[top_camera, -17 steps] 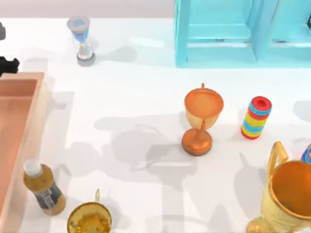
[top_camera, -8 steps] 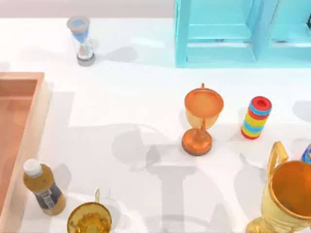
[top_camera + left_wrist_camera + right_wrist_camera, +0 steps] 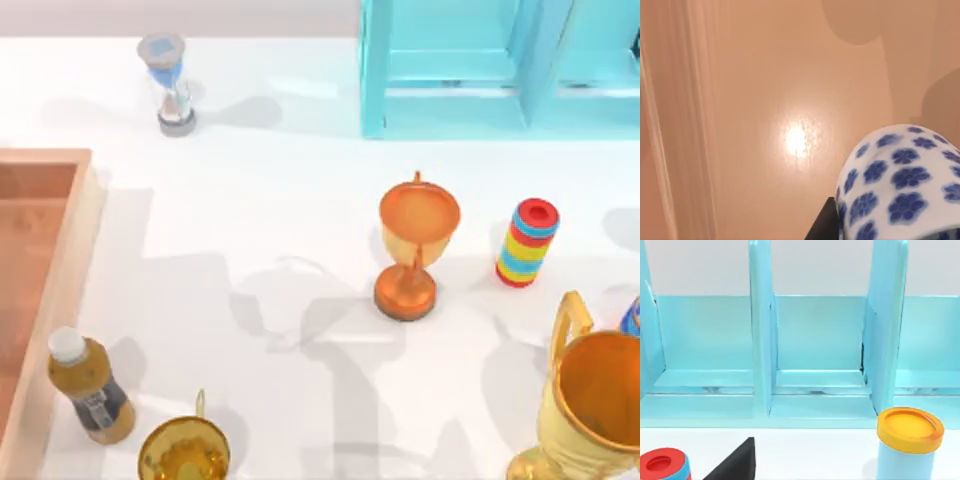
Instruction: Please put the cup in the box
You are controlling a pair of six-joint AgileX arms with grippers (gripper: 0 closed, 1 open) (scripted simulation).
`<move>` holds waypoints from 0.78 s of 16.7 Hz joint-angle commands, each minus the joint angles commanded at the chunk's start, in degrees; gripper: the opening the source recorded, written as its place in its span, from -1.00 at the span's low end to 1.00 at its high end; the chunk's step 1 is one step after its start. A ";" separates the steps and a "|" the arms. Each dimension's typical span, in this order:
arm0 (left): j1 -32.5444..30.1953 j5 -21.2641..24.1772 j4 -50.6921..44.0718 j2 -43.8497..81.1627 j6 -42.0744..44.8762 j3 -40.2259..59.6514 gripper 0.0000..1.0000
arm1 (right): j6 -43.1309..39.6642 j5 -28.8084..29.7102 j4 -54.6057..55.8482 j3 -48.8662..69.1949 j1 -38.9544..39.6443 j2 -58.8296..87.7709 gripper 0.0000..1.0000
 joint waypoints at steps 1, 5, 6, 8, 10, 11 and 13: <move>0.07 0.03 1.69 0.08 0.03 -1.66 -1.00 | 0.00 0.00 0.00 0.00 0.00 0.00 1.00; 0.17 0.04 3.24 0.15 0.06 -3.18 -1.00 | 0.00 0.00 0.00 0.00 0.00 0.00 1.00; 0.17 0.04 3.24 0.15 0.06 -3.18 -1.00 | 0.00 0.00 0.00 0.00 0.00 0.00 1.00; 0.17 0.04 3.24 0.15 0.06 -3.18 -0.70 | 0.00 0.00 0.00 0.00 0.00 0.00 1.00; 0.17 0.04 3.24 0.15 0.06 -3.18 -0.40 | 0.00 0.00 0.00 0.00 0.00 0.00 1.00; 0.17 0.04 3.24 0.15 0.06 -3.18 -0.25 | 0.00 0.00 0.00 0.00 0.00 0.00 1.00; 0.17 0.04 3.24 0.15 0.06 -3.18 0.06 | 0.00 0.00 0.00 0.00 0.00 0.00 1.00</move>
